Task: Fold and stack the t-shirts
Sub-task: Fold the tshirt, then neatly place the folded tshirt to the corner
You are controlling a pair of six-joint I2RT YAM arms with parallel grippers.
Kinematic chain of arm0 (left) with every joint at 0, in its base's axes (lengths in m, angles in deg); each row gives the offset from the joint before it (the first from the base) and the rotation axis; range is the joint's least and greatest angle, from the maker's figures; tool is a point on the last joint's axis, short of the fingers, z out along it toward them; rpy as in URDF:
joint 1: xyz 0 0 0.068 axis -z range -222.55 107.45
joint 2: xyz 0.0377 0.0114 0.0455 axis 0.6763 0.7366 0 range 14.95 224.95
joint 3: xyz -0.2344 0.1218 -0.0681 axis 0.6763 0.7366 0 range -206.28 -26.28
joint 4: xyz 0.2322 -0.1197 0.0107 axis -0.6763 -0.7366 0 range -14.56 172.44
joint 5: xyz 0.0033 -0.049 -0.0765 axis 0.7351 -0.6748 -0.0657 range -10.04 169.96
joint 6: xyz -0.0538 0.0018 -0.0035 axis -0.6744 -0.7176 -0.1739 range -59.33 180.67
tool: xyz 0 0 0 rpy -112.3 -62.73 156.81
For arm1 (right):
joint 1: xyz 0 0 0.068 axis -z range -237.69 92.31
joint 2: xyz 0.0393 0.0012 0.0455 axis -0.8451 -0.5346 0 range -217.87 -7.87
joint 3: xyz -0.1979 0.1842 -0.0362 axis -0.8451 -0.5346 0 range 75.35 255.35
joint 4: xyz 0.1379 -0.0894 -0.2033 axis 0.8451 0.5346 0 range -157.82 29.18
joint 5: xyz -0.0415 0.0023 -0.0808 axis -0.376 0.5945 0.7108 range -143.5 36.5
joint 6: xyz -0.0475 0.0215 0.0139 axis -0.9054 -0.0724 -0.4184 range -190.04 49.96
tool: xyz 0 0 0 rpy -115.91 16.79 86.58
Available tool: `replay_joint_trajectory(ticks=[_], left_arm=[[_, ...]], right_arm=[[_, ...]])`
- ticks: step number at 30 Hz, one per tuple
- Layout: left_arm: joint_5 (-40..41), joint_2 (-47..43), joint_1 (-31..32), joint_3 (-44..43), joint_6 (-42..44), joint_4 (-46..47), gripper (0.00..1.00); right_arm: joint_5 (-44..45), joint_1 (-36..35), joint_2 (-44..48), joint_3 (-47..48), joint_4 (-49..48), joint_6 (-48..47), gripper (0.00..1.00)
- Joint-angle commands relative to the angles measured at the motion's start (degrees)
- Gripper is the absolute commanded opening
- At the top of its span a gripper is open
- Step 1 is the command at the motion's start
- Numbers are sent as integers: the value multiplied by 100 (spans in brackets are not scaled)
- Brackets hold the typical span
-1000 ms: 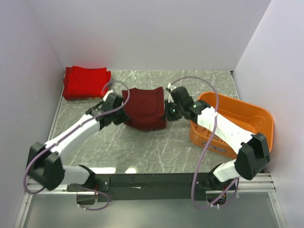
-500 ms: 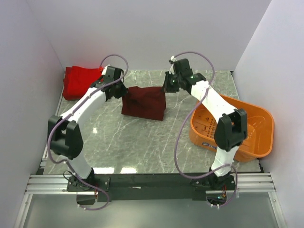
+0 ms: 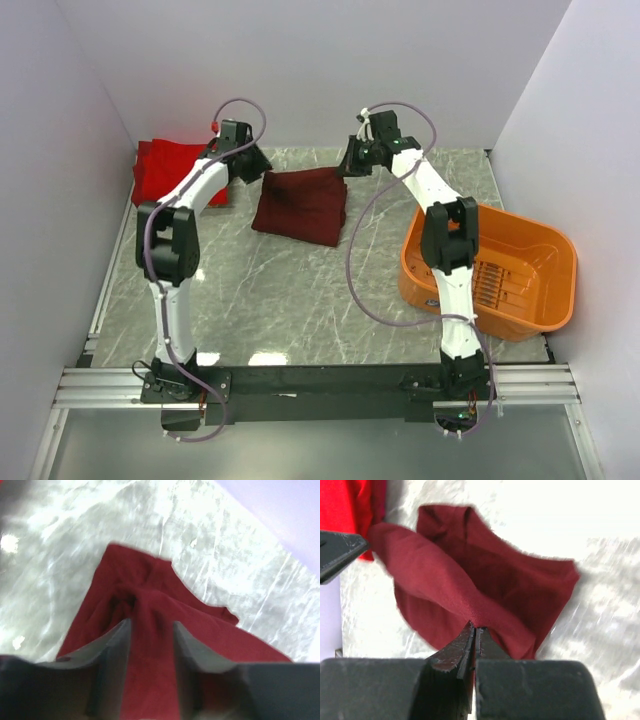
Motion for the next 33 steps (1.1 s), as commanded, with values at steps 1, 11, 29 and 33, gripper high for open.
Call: replay_joint_trajectory(ticks=[1,11,29,33], left_arm=[[-625,369,-80,-520,294,506,59],[-836,248,-98,-400,1102,674,99],[-802,773,-89,165,2035,-11,94],[-828,888,-89,261,2017,-3,90]], right_arm=[[-240,141,-423,871,-30,152,1],[-293,397,23,208,-759,206,84],[-213,195,1166,-1788,-1207,100,89],[137,195,1570,-2271,-1375,65,91]])
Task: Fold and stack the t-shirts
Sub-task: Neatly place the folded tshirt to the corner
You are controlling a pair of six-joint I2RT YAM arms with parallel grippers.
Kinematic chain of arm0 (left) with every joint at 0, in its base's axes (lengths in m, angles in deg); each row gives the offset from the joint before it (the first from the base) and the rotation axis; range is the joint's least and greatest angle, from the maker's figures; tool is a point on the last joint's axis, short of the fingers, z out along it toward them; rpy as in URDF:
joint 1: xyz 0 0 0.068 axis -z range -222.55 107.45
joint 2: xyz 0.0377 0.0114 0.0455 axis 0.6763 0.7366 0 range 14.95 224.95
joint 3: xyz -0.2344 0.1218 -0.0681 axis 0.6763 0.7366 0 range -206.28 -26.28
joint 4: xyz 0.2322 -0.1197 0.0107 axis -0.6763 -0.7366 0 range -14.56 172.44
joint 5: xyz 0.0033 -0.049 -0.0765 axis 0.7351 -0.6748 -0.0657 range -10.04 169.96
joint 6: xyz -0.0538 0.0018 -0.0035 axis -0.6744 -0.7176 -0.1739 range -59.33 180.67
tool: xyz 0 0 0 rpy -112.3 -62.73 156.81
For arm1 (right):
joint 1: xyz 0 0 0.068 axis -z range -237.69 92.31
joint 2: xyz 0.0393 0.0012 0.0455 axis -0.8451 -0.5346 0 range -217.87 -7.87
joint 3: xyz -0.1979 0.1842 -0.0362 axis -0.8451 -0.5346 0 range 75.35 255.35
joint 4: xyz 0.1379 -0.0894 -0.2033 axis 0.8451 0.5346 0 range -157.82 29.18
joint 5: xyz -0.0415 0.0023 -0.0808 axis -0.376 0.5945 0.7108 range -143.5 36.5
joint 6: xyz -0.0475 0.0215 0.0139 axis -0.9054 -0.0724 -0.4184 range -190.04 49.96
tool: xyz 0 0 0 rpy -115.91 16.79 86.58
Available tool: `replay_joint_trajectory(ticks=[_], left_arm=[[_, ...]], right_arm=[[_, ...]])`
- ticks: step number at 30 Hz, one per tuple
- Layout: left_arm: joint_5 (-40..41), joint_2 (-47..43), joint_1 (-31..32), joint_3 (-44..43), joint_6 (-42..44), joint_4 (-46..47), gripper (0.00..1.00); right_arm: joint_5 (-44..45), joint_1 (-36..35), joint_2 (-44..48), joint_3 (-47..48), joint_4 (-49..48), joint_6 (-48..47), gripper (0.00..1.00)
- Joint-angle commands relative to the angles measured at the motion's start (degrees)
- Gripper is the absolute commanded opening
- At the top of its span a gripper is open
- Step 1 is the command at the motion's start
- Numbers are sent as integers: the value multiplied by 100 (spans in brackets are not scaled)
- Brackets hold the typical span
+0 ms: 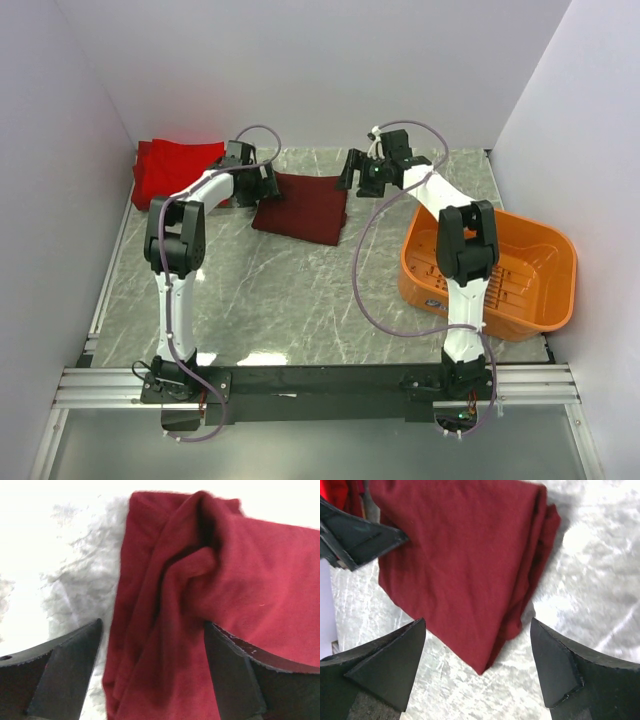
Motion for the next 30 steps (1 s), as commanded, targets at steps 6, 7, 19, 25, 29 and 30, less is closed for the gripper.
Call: replay_joint_trajectory(ticks=[6,7,19,25,29,30], left_arm=[[123,404,77,-236,182,-364,81],[141,492,112,-323,208,-391,79],[1423,836,429,-1106,243,-1199,1],[2320,-15,429,-623,708,-559,1],[2821,-219,420,-789,1235,-373,1],[3066,-219,420,-946,1306,-391,1]], right_arm=[[412,-11,1203,-748,-501,-42,92],[369,-2,1343,-837,-527,-25,92],[904,-11,2838,-2182,-967,-209,93],[1527,-11,3427,-2691,-853,-358,93],[1818,-11,3612,-2956,-888,-411,93],[1827,-11,3638,-2956,-879,-429,93]])
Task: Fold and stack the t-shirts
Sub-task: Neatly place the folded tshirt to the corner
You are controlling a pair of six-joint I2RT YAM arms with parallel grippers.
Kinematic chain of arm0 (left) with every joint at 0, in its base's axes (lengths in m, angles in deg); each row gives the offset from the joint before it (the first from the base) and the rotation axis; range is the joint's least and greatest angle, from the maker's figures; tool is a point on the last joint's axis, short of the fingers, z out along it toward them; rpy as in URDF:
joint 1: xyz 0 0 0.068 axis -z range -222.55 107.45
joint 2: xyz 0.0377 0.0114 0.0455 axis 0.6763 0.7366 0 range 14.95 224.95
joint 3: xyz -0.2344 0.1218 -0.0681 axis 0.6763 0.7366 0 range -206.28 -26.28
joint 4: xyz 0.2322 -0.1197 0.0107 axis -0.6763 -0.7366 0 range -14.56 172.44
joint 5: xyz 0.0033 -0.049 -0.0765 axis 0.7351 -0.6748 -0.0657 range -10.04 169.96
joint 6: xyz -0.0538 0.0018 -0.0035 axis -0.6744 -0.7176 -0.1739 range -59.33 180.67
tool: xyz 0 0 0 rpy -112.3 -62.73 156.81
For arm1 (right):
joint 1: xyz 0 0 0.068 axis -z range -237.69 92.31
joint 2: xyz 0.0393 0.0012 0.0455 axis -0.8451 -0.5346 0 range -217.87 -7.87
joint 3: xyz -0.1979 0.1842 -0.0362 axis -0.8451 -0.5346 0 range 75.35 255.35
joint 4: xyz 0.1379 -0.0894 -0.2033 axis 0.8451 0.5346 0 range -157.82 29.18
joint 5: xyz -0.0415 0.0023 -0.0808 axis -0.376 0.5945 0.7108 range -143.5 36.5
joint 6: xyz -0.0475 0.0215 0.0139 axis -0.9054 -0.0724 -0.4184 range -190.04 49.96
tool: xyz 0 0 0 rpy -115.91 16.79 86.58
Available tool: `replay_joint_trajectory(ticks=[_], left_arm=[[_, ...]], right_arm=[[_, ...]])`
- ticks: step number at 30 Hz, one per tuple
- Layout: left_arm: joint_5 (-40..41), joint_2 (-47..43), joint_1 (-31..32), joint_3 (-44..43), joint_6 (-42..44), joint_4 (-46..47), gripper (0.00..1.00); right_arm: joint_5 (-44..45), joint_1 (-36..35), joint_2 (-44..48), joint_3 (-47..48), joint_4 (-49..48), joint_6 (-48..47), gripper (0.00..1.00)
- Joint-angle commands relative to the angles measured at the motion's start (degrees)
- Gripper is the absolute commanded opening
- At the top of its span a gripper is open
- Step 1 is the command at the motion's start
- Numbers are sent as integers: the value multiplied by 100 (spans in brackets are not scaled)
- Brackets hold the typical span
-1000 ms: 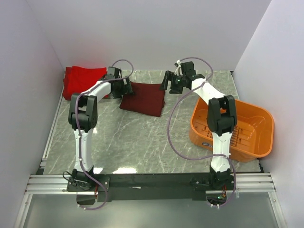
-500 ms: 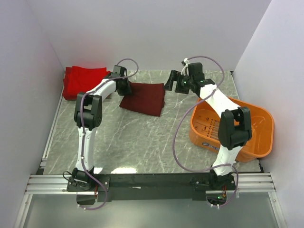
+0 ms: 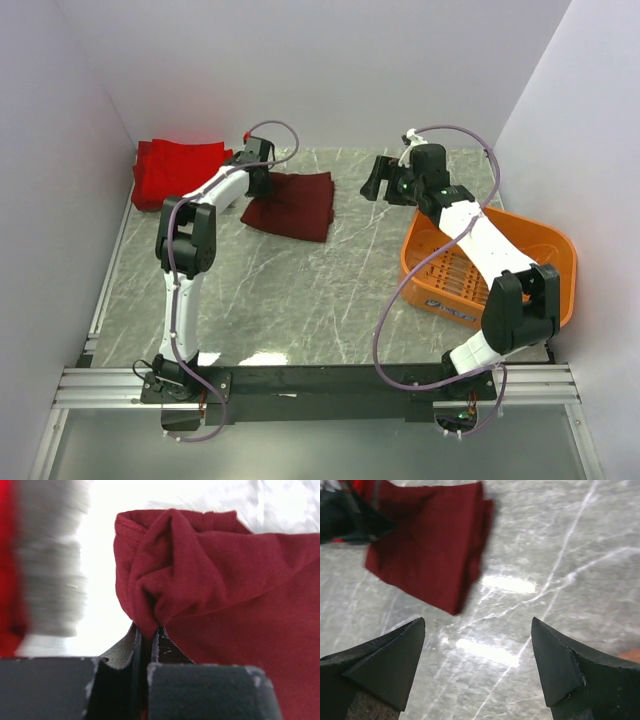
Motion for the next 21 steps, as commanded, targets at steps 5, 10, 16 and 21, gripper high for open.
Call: replay_joint_trajectory(ticks=[5,10,16,21], left_arm=[[1565,-484,-58,-619,1199,195,1],[2021,-676,-67,-795,1684,423,0],[2233,-1001,-111,-1033,2227,493,1],[2374,-1327,-216,-1094,2536,643,0]], right_arm=[[511,-20,273,-145,-224,-213,93],[644,-11,273,-181,-268,-283,93],[899,-11,141,-49,-30,-345,93],[951,-11,80,4,66,-371,93]])
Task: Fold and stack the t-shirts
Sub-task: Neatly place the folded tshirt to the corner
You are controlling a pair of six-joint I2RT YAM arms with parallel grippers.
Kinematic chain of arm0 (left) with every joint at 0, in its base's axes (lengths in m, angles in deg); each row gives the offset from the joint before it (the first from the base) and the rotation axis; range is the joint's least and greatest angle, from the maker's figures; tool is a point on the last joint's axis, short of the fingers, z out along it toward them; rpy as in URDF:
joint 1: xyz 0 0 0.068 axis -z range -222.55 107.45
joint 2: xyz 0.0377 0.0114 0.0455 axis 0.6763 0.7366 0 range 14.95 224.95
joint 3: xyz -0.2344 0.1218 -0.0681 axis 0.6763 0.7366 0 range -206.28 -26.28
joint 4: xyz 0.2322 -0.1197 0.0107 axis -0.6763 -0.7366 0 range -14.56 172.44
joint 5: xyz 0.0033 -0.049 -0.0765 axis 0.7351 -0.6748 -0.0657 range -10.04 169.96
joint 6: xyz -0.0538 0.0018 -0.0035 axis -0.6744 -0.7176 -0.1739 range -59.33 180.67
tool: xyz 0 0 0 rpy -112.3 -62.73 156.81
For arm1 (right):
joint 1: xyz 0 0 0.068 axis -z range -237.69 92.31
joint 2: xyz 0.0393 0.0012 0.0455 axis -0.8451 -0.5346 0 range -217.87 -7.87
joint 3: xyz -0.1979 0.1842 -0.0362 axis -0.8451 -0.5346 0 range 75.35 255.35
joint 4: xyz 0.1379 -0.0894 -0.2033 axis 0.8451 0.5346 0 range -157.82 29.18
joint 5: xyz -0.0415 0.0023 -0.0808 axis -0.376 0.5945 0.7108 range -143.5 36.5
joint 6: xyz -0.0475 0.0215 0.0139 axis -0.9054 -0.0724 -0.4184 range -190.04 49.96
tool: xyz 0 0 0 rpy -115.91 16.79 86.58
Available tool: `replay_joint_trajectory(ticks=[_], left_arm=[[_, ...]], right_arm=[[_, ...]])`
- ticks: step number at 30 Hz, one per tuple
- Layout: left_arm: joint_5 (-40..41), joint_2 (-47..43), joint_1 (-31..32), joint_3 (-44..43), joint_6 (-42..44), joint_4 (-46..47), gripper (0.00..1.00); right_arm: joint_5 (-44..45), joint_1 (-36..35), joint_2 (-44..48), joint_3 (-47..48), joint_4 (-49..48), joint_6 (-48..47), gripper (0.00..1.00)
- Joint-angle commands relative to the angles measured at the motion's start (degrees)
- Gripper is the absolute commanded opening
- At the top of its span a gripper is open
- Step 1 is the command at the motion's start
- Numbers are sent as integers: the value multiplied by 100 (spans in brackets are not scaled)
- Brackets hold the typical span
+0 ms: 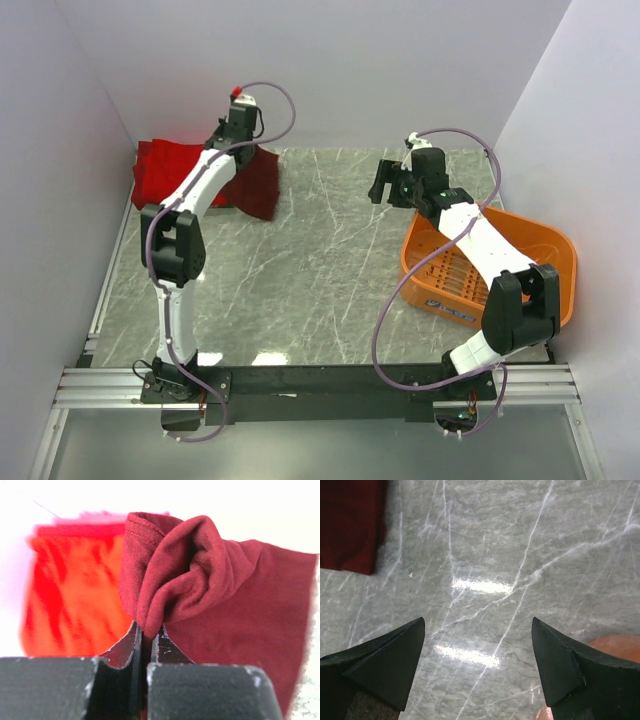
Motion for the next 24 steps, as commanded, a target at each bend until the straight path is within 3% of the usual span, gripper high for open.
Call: replay_joint_trajectory(ticks=[1,9,24], left_arm=[[267,-667,-153,-410,436,431,1],[-119,-913,-373,-972,647,212,0],[-401,-1335,-847,-762,393,379,1]], right_arm=[[221,-2,40,188,71,-106,93],[108,-11,-4,196,80,-115,93],[55,-11,-153,293,115,-80,94]])
